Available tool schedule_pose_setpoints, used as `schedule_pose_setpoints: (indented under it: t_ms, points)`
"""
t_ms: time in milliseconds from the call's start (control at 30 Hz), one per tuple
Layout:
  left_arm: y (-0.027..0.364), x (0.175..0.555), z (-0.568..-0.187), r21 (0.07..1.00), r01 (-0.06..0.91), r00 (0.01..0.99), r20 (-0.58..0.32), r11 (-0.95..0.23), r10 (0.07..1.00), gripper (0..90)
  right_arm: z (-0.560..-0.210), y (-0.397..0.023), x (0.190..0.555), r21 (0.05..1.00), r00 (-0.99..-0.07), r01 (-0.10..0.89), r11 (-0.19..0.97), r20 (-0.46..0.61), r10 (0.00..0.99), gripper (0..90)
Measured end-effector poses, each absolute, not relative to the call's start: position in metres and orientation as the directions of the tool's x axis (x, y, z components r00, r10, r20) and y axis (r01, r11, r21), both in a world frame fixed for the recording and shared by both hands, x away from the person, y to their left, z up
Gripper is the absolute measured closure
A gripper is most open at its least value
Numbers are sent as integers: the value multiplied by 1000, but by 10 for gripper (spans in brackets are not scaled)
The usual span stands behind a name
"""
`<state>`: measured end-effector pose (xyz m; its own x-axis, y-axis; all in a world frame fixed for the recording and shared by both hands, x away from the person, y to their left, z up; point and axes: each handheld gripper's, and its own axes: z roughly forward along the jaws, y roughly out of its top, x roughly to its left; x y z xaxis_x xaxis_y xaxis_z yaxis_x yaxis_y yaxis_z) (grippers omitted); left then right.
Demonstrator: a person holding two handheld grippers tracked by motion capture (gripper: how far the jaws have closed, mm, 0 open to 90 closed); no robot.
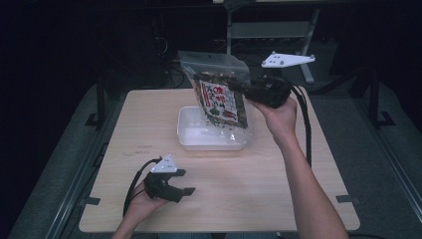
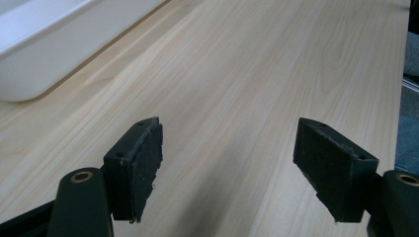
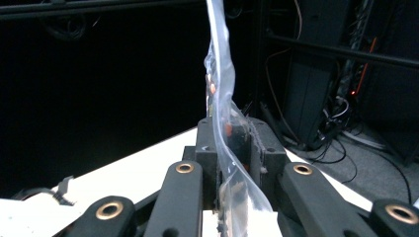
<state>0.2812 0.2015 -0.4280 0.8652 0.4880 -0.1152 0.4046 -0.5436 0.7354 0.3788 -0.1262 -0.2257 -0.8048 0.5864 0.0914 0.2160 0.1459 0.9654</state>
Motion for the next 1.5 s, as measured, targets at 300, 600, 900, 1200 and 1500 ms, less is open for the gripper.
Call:
schedule_pose_setpoints:
  t_ms: [300,600,900,1200,1500]
  points:
    - [211,282,-426,750,411,853,-117,-518,508,263,-232,-106,396,974,-788,205,94,107,606,767]
    - [213,283,-428,741,411,855,-110,-531,507,260,-246,-88,412,972,-783,214,93,114,611,767]
    - [217,282,-428,749,417,849,-119,-515,515,260,-258,-72,422,974,-763,206,91,102,638,767]
    - [221,285,-430,744,431,842,-128,-510,524,260,-285,-61,432,971,-744,224,83,115,658,767]
    - [221,286,-430,744,435,842,-136,-507,523,260,-312,-51,437,973,-743,212,92,99,662,767]
